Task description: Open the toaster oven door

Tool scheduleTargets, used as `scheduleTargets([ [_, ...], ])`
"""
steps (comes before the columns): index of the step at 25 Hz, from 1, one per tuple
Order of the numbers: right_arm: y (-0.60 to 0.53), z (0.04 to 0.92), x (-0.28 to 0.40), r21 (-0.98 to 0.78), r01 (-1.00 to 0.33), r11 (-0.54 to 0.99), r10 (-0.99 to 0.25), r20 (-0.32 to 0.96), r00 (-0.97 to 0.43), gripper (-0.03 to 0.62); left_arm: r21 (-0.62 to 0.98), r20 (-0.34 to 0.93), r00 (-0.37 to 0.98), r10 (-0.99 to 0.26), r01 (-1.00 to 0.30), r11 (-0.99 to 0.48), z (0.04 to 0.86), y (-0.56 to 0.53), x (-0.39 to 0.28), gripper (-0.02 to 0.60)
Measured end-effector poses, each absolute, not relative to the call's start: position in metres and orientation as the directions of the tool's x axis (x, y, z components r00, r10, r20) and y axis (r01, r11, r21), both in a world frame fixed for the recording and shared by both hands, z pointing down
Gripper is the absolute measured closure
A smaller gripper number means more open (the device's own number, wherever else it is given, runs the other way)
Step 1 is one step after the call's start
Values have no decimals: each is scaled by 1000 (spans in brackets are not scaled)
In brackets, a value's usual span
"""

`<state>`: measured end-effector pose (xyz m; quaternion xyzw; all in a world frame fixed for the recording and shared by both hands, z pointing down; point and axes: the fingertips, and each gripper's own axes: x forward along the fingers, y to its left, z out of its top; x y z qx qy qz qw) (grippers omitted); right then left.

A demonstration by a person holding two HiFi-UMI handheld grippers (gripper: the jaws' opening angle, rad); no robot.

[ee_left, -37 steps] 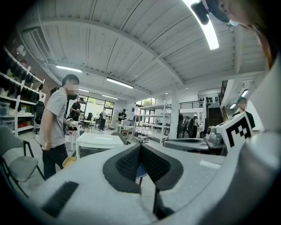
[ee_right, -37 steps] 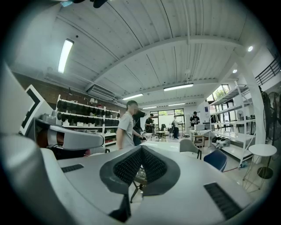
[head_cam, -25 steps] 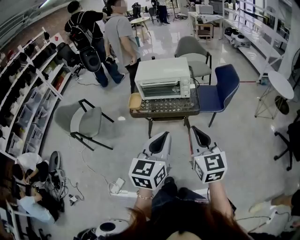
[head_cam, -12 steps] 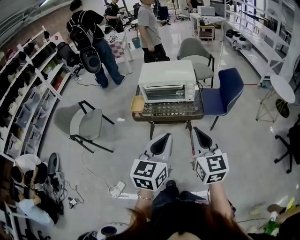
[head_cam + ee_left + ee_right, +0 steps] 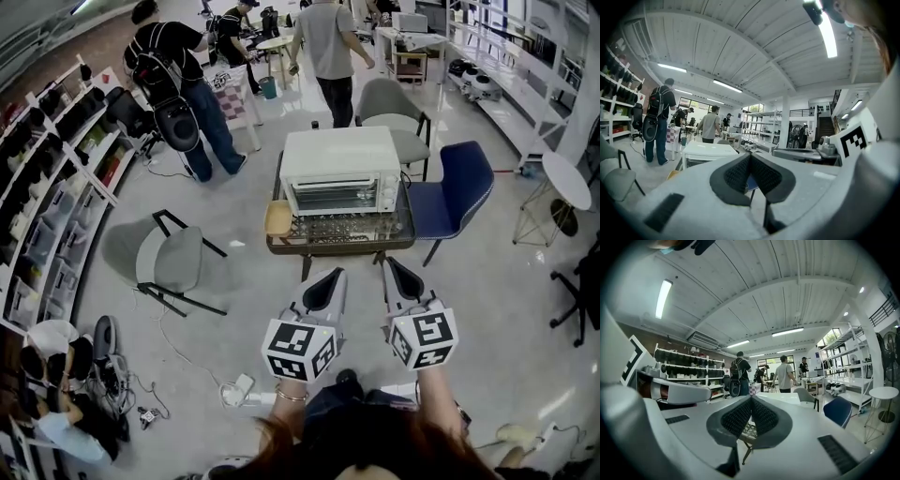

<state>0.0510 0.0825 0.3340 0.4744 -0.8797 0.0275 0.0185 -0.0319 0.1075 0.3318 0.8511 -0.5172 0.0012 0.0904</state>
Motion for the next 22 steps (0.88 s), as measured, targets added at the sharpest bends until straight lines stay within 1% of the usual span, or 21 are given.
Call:
scheduleTargets([
  [13, 45, 340, 16, -83, -845, 528, -843, 66, -534, 594, 167, 93, 500, -861, -861, -481, 334, 67, -67, 568],
  [22, 26, 347, 7, -94, -853, 513, -850, 80, -521, 593, 168, 101, 513, -852, -853, -494, 337, 50, -78, 568],
])
